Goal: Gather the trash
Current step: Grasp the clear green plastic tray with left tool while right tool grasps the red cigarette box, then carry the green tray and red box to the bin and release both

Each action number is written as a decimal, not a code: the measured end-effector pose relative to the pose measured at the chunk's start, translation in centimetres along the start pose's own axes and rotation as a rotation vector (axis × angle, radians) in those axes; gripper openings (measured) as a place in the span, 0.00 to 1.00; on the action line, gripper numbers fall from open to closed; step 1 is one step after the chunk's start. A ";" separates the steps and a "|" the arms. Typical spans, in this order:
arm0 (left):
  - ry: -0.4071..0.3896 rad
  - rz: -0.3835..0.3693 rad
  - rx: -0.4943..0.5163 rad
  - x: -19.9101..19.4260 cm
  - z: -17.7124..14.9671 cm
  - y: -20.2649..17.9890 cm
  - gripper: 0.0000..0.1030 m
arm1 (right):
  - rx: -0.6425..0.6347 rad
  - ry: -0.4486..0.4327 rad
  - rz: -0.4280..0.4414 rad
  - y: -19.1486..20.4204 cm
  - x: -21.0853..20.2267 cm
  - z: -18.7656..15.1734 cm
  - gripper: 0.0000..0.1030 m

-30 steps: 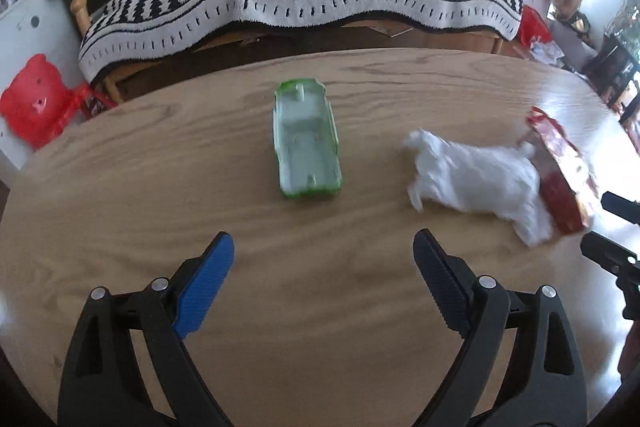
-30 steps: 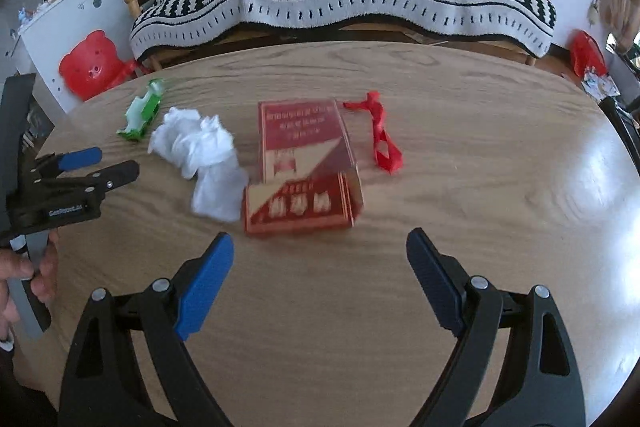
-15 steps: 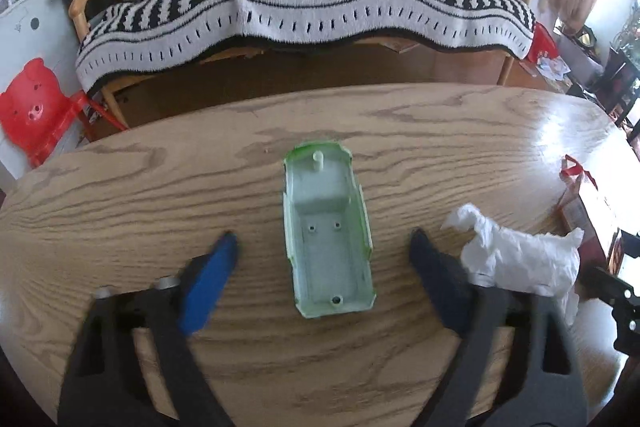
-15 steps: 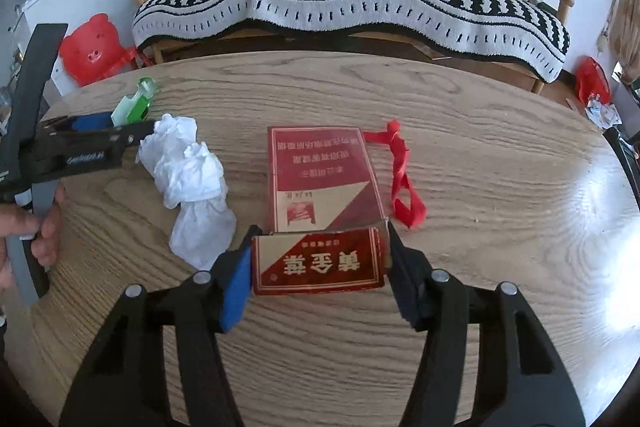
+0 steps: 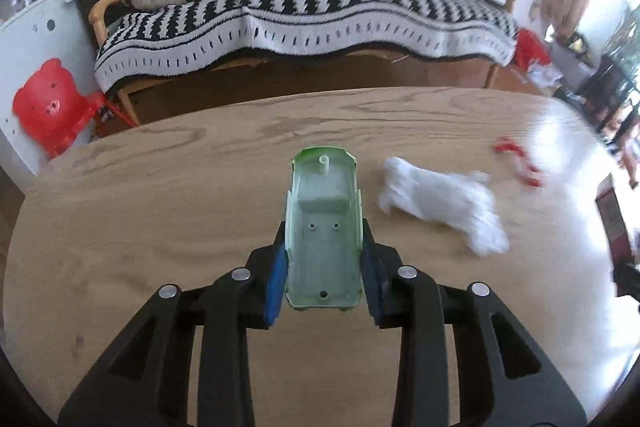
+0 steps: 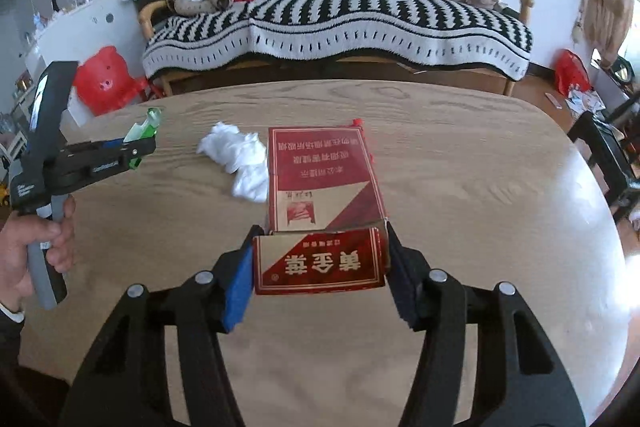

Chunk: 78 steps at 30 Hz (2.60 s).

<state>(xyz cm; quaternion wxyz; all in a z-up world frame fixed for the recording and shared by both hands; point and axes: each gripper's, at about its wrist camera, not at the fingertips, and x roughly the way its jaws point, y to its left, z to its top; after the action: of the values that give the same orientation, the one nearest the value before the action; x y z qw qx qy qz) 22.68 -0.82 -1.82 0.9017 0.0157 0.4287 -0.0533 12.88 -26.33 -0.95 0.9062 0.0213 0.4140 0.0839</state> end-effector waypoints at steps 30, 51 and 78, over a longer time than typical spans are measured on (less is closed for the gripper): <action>-0.018 -0.299 0.299 -13.7 -15.9 -21.0 0.31 | 0.229 -0.029 -0.131 -10.7 -16.9 -18.7 0.56; 0.121 -0.705 0.484 -10.5 -21.9 -45.3 0.31 | 0.577 -0.044 -0.336 -28.5 -25.2 -26.9 0.56; 0.180 -0.733 0.518 -8.5 -23.4 -49.3 0.37 | 0.629 -0.021 -0.329 -30.5 -25.3 -28.1 0.70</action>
<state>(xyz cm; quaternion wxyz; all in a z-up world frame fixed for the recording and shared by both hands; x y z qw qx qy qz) -6.09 -47.40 -9.13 0.7489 0.0926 0.4549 -0.4729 -20.51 -61.49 -3.76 0.8610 0.2331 0.4080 -0.1948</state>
